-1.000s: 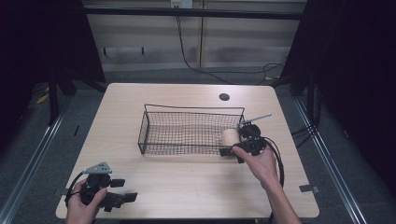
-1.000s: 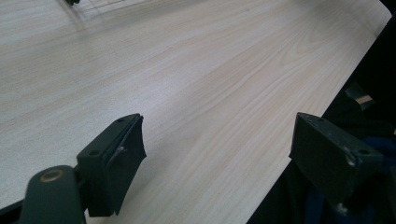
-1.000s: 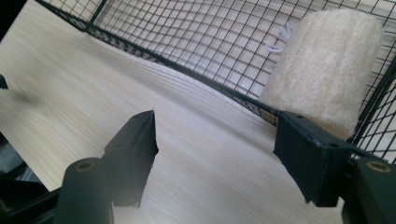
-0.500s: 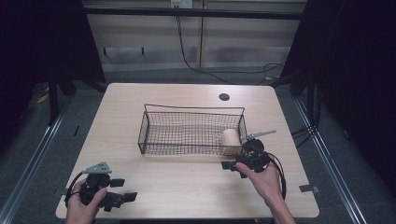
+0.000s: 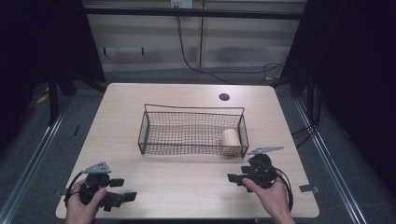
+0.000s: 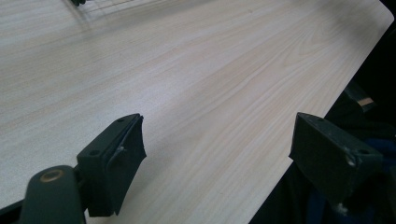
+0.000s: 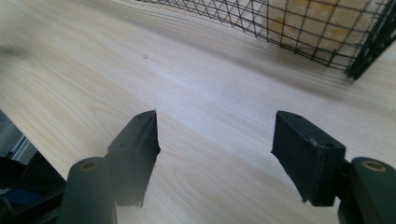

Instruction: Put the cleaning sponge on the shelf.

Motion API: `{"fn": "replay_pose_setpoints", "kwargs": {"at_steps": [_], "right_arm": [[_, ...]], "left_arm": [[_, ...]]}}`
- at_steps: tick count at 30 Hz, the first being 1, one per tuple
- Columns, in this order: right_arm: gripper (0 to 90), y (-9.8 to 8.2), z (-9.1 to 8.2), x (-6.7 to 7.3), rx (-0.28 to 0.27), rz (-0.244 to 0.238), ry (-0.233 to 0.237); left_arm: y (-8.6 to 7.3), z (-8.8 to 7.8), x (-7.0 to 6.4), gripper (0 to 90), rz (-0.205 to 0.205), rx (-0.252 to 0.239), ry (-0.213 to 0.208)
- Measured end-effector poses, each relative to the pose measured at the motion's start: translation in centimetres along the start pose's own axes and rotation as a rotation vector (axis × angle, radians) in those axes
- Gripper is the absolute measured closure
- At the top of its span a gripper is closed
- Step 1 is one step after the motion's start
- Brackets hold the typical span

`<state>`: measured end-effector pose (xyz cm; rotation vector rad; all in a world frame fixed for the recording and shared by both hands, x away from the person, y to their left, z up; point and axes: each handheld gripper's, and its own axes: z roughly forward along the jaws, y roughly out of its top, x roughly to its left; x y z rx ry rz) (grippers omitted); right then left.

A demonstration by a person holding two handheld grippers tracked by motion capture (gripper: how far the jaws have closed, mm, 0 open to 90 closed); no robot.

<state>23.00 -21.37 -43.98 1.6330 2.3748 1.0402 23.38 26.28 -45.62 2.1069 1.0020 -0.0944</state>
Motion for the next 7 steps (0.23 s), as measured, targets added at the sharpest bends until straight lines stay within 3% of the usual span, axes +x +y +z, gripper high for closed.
{"fn": "replay_pose_setpoints", "kwargs": {"at_steps": [7], "right_arm": [[30.9, -1.18, 0.09, -0.60, -0.011, 0.001, -0.030]], "left_arm": [[0.09, -0.10, -0.14, 17.4, 0.006, -0.006, -0.001]]}}
